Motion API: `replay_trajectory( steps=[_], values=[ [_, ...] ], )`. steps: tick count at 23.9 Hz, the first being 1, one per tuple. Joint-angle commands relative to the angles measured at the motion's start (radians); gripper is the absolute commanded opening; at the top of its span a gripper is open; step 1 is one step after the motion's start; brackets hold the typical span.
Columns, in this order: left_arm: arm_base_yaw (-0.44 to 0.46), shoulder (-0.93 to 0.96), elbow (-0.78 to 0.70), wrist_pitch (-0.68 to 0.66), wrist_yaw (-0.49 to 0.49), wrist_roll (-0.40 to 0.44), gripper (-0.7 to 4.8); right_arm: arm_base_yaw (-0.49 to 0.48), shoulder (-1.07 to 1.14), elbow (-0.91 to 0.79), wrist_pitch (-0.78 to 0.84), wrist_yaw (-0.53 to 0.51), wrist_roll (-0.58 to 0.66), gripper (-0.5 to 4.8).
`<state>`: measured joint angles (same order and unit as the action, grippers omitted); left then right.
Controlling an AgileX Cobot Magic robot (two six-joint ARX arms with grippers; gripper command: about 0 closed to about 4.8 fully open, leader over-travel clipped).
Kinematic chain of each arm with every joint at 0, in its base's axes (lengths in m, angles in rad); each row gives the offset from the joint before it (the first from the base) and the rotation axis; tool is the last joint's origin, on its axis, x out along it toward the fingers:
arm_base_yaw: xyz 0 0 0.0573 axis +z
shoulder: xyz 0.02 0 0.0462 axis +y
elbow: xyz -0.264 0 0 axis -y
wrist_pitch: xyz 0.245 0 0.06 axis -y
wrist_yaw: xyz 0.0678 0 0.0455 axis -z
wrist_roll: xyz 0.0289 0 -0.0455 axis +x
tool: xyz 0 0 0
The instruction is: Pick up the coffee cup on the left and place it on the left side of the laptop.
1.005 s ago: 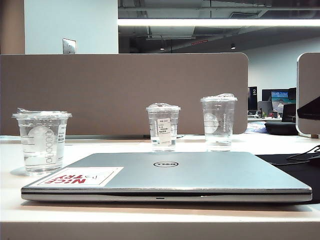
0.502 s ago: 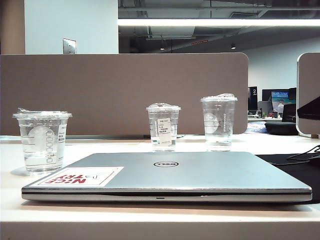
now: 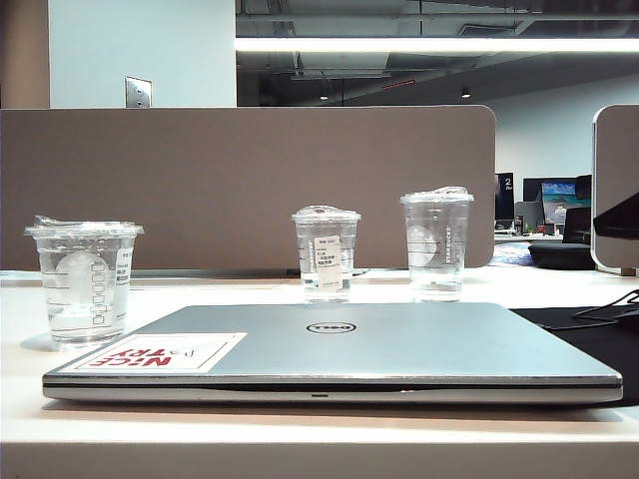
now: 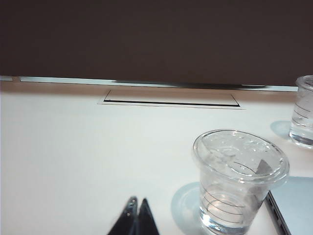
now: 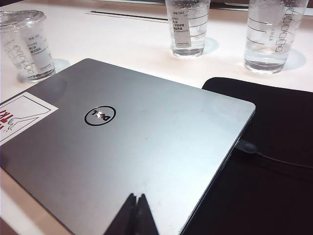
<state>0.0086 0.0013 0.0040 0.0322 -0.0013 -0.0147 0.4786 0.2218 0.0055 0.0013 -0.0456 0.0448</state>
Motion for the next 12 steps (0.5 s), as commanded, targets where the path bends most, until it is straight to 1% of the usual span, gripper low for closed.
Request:
replay_trajectory(
  steps=[1, 5, 8, 9, 11, 12],
  values=[
    [0.0, 0.0, 0.003, 0.006, 0.002, 0.007, -0.05, 0.001, -0.002, -0.004, 0.018, 0.001, 0.0, -0.05],
    [0.0, 0.0, 0.003, 0.006, 0.002, 0.007, -0.05, 0.001, -0.004, -0.004, 0.017, 0.001, 0.0, -0.05],
    [0.0, 0.0, 0.003, 0.006, 0.002, 0.007, -0.06, -0.021, -0.073, -0.005, -0.018, -0.006, 0.0, -0.05],
    [0.0, 0.0, 0.003, 0.006, 0.002, 0.007, -0.05, -0.035, -0.1, -0.004, -0.029, -0.011, 0.0, -0.05],
    [0.0, 0.0, 0.003, 0.006, 0.005, 0.007, -0.06, -0.13, -0.2, -0.004, -0.035, -0.013, 0.0, -0.05],
    [0.0, 0.0, 0.003, 0.006, 0.005, 0.007, -0.06, -0.157, -0.221, -0.004, -0.034, -0.013, 0.0, -0.05]
  ],
)
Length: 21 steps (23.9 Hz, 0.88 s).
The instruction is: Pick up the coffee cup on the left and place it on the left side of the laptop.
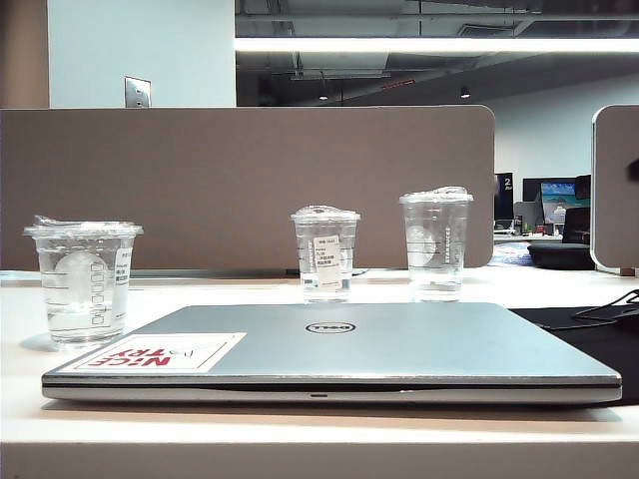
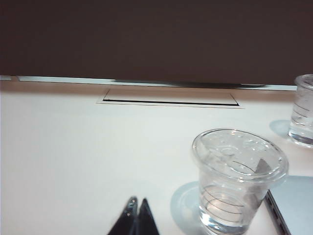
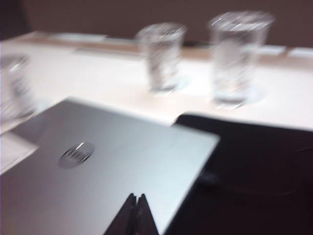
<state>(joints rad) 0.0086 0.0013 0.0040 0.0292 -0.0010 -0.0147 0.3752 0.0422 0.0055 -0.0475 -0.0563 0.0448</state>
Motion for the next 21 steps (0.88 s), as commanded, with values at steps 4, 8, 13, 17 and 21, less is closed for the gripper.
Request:
replay_trajectory(
  steps=[4, 8, 13, 17, 21],
  values=[
    [0.0, 0.0, 0.003, 0.01, 0.005, 0.007, -0.06, -0.173, -0.042, -0.004, 0.032, -0.002, 0.0, -0.05],
    [0.0, 0.0, 0.003, 0.009, 0.005, 0.007, -0.05, -0.262, -0.042, -0.004, 0.027, 0.002, 0.0, -0.05],
    [0.0, 0.0, 0.003, 0.01, 0.005, 0.007, -0.06, -0.286, -0.042, -0.004, 0.027, 0.013, -0.001, -0.05],
    [0.0, 0.0, 0.003, 0.009, 0.005, 0.007, -0.06, -0.289, -0.042, -0.004, 0.027, 0.023, -0.014, -0.05],
    [0.0, 0.0, 0.003, 0.009, 0.005, 0.007, -0.05, -0.296, -0.042, -0.004, 0.027, 0.074, -0.023, -0.05]
  ],
)
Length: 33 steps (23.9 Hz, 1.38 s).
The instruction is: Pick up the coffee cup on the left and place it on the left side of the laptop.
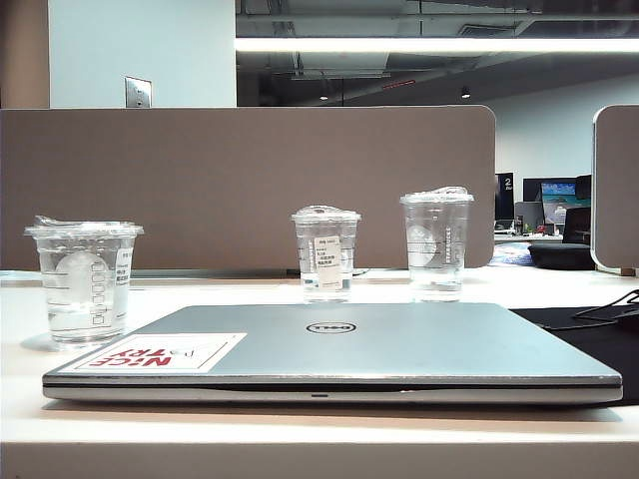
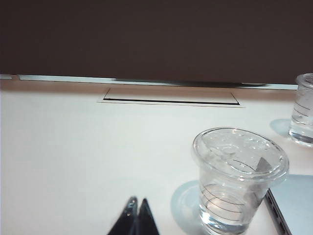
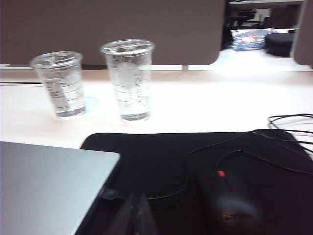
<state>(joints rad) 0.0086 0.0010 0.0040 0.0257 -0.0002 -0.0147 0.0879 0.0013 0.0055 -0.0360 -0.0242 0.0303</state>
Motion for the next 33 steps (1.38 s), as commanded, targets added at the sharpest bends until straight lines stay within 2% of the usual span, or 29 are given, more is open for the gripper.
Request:
replay_trajectory(
  steps=[1, 13, 33],
  values=[
    [0.0, 0.0, 0.003, 0.013, 0.004, 0.007, -0.05, -0.013, -0.002, -0.004, 0.016, 0.045, -0.008, -0.05],
    [0.0, 0.0, 0.003, 0.013, 0.004, 0.007, -0.05, -0.126, -0.002, -0.004, 0.018, 0.044, -0.008, -0.05],
    [0.0, 0.0, 0.003, 0.013, 0.004, 0.007, -0.05, -0.124, -0.002, -0.004, 0.031, 0.044, -0.033, -0.05]
  ],
)
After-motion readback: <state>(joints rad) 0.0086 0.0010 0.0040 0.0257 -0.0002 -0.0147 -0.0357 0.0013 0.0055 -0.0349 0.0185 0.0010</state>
